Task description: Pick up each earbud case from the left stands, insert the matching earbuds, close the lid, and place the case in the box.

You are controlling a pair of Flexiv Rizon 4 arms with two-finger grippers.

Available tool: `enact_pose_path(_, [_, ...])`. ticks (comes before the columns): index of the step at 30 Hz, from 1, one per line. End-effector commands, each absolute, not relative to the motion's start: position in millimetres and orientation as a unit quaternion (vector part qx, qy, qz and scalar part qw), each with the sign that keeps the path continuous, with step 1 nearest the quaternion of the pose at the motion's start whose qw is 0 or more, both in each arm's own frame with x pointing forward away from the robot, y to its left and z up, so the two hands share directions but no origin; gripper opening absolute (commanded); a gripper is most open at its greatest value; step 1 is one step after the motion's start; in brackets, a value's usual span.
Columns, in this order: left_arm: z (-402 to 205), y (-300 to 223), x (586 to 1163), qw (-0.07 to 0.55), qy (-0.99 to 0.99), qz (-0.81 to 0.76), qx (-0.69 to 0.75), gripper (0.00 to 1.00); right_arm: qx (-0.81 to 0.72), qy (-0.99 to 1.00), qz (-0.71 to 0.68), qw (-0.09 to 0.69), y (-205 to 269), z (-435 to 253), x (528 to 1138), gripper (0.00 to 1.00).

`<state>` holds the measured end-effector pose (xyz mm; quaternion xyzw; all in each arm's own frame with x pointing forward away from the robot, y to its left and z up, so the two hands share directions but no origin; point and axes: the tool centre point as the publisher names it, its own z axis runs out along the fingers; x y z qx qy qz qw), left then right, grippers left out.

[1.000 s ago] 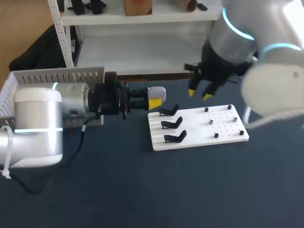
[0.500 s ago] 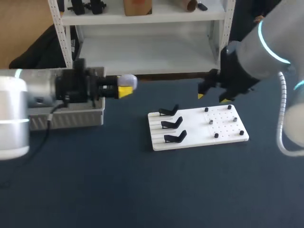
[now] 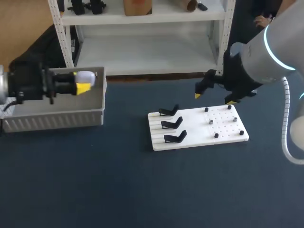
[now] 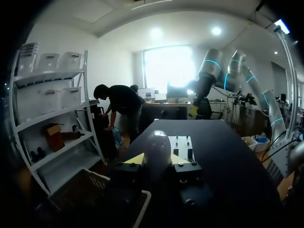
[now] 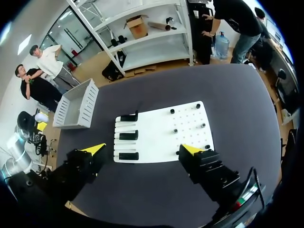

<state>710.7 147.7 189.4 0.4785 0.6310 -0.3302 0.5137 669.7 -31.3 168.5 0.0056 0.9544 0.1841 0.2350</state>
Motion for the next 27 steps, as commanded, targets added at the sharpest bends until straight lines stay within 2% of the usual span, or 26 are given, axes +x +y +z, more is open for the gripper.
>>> enact_pose_path(1, [186, 178, 715, 0.513, 0.638, -0.327, 0.472, 0.00, 0.012, 0.948, 0.183, 0.261, -31, 167, 666, 1.00])
enact_pose_path(12, [148, 225, 760, 0.466, 0.683, -0.314, 0.467, 0.00, 0.012, 0.948, 0.183, 0.261, -31, 167, 666, 1.00])
enact_pose_path(18, [133, 234, 789, 0.423, 0.708, -0.305, 0.477, 0.00, 0.012, 0.948, 0.183, 0.261, -31, 167, 666, 1.00])
enact_pose_path(27, [93, 254, 831, 0.395, 0.731, -0.308, 0.464, 0.00, 0.012, 0.948, 0.183, 0.261, -31, 167, 666, 1.00])
